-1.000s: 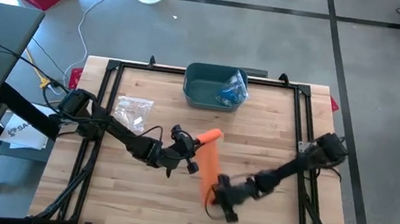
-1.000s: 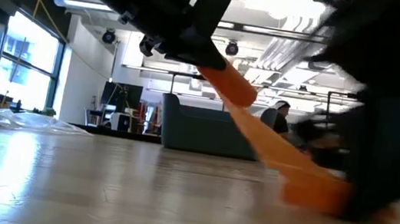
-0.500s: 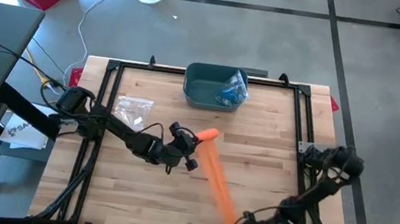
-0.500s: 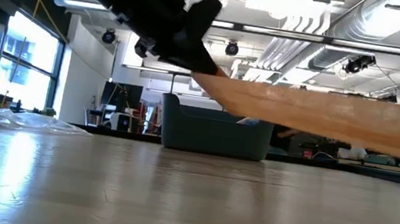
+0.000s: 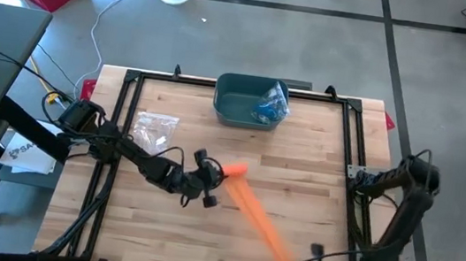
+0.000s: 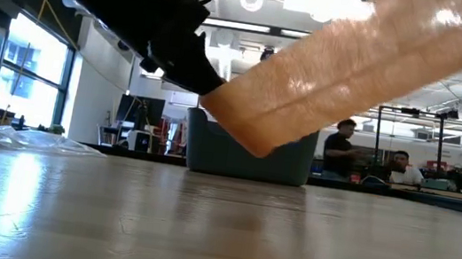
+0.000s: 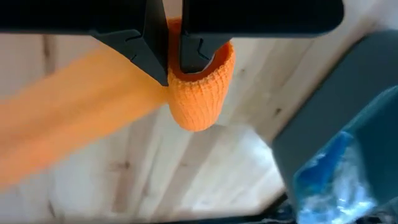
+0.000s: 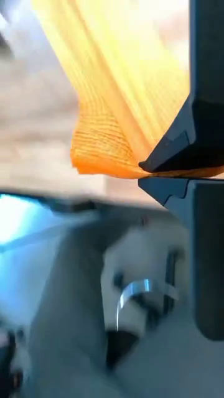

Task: Roll bandage
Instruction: Roll the orange bandage

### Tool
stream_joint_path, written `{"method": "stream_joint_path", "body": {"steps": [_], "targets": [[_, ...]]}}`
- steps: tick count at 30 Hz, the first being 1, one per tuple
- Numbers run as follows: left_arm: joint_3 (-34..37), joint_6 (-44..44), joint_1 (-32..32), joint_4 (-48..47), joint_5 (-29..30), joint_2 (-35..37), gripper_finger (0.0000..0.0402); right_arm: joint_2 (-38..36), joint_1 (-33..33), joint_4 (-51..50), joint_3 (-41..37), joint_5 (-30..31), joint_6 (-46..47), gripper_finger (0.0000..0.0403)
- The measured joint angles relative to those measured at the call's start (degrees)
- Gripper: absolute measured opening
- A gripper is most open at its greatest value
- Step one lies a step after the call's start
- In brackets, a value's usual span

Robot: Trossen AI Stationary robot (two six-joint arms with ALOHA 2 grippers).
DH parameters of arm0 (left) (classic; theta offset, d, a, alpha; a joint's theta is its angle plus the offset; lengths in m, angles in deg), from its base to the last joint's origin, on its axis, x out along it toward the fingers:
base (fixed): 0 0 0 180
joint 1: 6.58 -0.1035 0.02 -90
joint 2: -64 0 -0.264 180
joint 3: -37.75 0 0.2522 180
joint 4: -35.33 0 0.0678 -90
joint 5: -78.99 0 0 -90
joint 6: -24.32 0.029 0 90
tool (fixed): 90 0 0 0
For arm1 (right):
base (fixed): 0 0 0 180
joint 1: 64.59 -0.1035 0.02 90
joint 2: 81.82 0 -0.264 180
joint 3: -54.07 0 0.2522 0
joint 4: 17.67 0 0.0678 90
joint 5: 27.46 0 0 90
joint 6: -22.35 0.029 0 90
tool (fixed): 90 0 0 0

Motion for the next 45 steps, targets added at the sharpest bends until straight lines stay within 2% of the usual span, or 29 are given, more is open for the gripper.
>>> {"method": "stream_joint_path", "body": {"steps": [6, 10, 13, 17, 21, 25, 29, 34, 38, 45], "targets": [[0.0, 0.35, 2.22, -1.72, -4.69, -0.02, 0.0007, -1.11, 0.66, -36.4, 18.2, 12.41, 2.17, 0.0], [0.0, 0.35, 4.75, -1.66, -8.12, -0.04, 0.0006, -1.12, 4.5, -53.58, 27.38, 16.04, 3.87, 0.0], [0.0, -0.01, 7.05, -1.52, -9.82, -0.04, 0.0006, -1.22, 9.01, -61.64, 31.88, 16.97, 3.42, 0.0], [0.0, -2.4, 10.24, -0.54, -11.54, -0.09, 0.0006, -4.46, 17.02, -58.41, 32.26, 15.21, -10.21, 0.0], [-1.14, -3.93, 13.99, 0.92, -12.75, -0.09, 0.0006, -7.66, 26.21, -61.3, 32.26, 13.67, -14.08, 0.0], [-4.37, -4.31, 17.47, 1.12, -15.19, -0.09, 0.0005, -9.61, 36.06, -58.41, 32.24, 8.72, -24.37, 0.0], [-8.82, -4.31, 20.02, 0.9, -19.26, -0.11, 0.0005, -9.13, 45.69, -51.74, 32.19, -0.78, -36.46, 0.0], [-14.52, -1.06, 23.37, 0.66, -22.06, -0.13, 0.0005, -4.79, 54.05, -40.06, 32.17, -18.67, -54.12, 0.0], [-17.74, 2.52, 26.32, 0.98, -20.43, -0.14, 0.0005, 1.05, 56.45, -35.1, 32.17, -30.77, -63.67, 0.0], [-19.06, 4.73, 30.04, 2.4, -14.75, -0.17, 0.0007, 14.41, 56.68, -25.68, 32.17, -40.15, -70.48, 0.0]]}}
